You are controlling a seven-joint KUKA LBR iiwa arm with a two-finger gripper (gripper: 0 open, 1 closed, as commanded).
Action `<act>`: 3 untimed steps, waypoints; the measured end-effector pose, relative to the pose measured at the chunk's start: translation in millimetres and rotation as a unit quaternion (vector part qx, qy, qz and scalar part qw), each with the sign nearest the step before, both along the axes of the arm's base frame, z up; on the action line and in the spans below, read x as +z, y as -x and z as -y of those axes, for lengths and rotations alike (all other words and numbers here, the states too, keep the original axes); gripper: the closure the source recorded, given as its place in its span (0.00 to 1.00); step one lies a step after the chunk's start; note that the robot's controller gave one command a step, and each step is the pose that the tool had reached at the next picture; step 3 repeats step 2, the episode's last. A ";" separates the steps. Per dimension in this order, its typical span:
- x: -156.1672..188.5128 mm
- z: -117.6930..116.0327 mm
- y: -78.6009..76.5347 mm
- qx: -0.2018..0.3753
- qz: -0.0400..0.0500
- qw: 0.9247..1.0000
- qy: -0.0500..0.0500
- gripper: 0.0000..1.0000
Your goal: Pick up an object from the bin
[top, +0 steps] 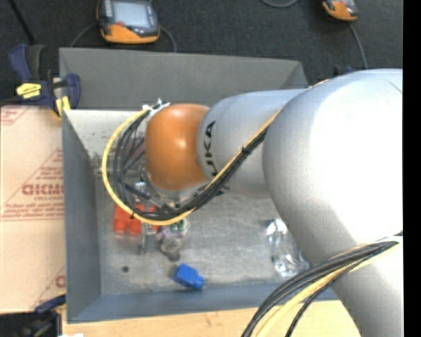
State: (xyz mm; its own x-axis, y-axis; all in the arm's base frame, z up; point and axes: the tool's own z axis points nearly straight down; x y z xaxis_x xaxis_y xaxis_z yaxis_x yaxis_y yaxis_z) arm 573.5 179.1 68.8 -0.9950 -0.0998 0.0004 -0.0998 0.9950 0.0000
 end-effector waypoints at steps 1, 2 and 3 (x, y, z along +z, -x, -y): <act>1.9 0.5 -1.4 -0.003 0.002 1.000 -0.001 1.00; 153.4 -3.2 -2.9 -0.010 0.006 1.000 -0.002 1.00; 153.4 -3.2 -2.9 -0.010 0.006 1.000 -0.002 1.00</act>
Offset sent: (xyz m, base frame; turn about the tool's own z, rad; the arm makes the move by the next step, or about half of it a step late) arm 0.0000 0.0000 0.0000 0.0000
